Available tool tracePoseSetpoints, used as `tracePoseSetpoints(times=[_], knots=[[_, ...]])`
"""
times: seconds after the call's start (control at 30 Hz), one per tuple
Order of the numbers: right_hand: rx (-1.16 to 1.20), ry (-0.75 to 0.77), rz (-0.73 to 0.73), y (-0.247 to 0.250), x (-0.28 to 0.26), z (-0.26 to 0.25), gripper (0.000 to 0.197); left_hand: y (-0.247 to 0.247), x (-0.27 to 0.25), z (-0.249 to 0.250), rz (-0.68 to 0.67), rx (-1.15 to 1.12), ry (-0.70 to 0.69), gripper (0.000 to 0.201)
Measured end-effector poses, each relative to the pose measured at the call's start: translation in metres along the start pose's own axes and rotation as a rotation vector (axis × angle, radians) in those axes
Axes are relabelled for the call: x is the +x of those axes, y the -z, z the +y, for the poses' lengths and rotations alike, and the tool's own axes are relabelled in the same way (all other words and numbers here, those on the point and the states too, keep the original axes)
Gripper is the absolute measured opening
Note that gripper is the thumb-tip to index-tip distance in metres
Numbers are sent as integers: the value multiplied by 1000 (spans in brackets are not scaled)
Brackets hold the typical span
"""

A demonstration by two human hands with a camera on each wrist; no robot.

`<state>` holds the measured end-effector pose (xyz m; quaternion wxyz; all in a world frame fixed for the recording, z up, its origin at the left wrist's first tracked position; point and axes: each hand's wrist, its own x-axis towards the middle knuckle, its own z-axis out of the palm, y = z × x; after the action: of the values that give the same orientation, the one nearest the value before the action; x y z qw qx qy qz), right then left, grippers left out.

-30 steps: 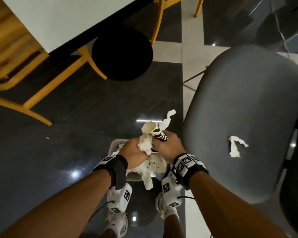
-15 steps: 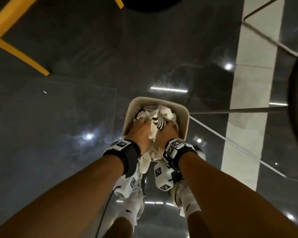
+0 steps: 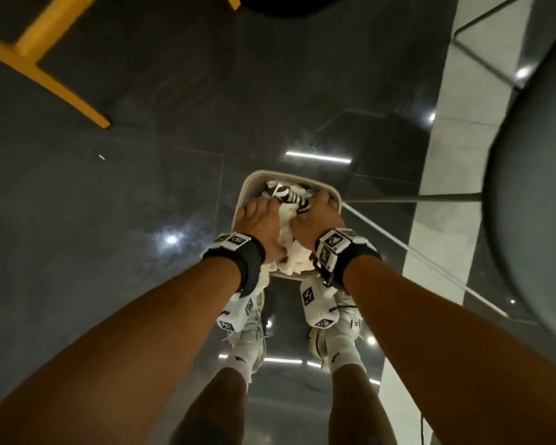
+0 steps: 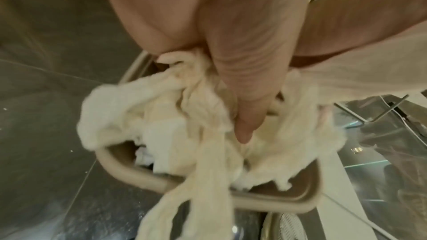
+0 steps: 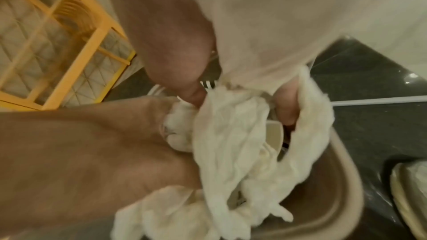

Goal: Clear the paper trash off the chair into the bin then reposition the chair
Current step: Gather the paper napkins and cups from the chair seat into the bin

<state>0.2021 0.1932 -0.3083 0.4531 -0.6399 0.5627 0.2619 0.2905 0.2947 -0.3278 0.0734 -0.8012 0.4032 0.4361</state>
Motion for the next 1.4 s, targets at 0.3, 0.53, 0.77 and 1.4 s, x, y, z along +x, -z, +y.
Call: tracePoseSetpoints(times=[0.3,0.53,0.77,1.4], knots=[[424,188,-1,51,-59,2,52,72,-40,24,134,-419,80,75],[361,212,244,119,-97,31,13,85,-52,36,104,-351,47,34],[61,228,780,274,-139,108,21,115,-65,64,81,-373,33,21],[-313,394,131,56,-35,-20,19,53,-29,-4,324,-320,316,46]])
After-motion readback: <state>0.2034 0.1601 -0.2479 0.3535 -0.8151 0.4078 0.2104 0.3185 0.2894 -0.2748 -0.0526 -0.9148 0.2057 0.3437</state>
